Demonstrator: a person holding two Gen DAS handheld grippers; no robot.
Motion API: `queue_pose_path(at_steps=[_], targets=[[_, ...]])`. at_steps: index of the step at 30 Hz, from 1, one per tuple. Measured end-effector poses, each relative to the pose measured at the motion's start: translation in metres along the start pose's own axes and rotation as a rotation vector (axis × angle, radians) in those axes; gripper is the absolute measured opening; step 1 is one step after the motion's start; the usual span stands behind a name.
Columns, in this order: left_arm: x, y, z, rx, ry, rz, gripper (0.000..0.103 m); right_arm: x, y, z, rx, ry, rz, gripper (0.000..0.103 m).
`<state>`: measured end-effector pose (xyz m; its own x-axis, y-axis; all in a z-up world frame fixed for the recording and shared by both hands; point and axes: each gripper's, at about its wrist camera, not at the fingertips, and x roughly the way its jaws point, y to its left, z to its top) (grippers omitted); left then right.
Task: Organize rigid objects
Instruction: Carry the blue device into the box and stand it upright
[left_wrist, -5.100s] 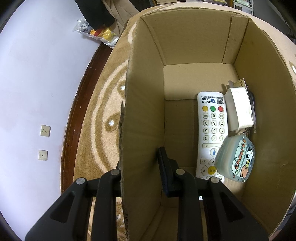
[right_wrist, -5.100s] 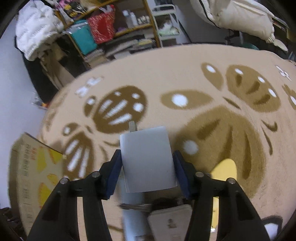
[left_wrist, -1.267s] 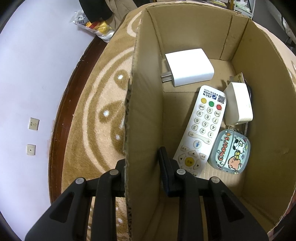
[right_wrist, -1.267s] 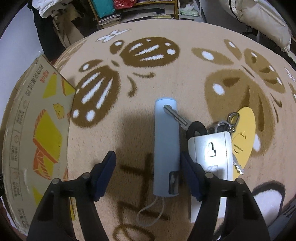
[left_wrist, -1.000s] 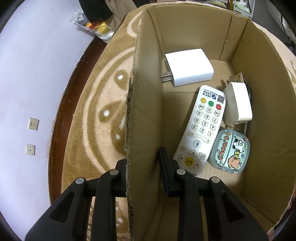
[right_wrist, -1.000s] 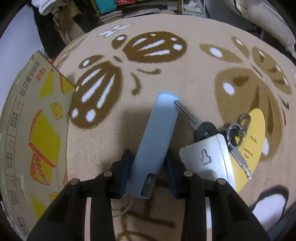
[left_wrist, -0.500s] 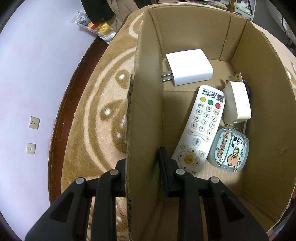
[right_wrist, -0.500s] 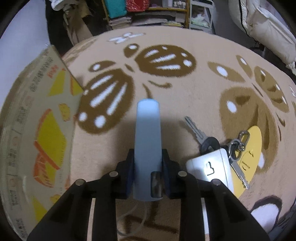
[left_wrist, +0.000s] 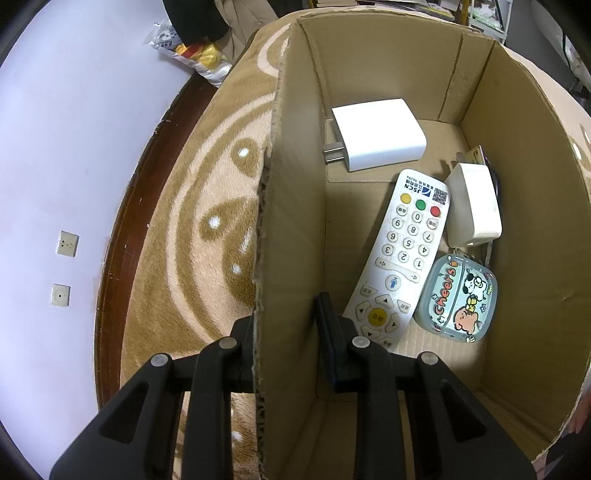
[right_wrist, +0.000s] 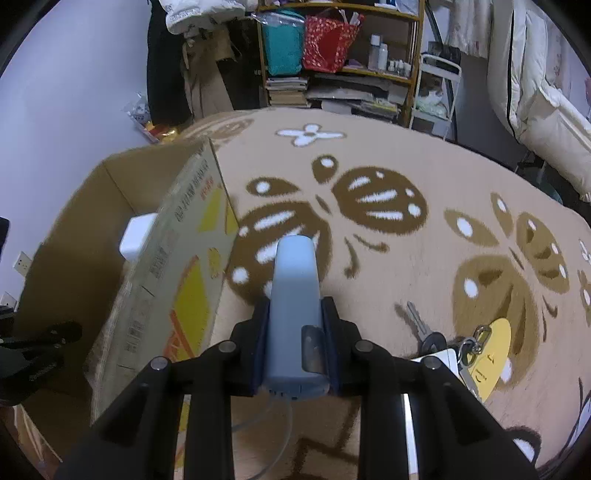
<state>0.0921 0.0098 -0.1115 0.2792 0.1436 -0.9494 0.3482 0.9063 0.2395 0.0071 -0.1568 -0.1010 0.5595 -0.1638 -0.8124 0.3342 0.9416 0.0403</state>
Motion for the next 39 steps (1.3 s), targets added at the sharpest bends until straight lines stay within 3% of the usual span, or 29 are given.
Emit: queue_pose_path(at_steps=[11,24,30,39], targets=[[0.001,0.004,0.001,0.009,-0.001,0.009,0.025,-0.035,0.01,0.024,0.007,-0.111,0.056,0.028],[0.002,0.001,-0.001,0.009,-0.001,0.008,0.025,-0.066,0.054,0.045,-0.026,-0.2,0.164,0.028],[0.002,0.002,-0.001,0.009,-0.001,0.007,0.025,-0.062,0.067,0.042,-0.054,-0.193,0.205,0.028],[0.003,0.002,-0.001,0.007,-0.001,0.003,0.025,-0.029,0.077,0.02,-0.065,-0.105,0.222,0.028]])
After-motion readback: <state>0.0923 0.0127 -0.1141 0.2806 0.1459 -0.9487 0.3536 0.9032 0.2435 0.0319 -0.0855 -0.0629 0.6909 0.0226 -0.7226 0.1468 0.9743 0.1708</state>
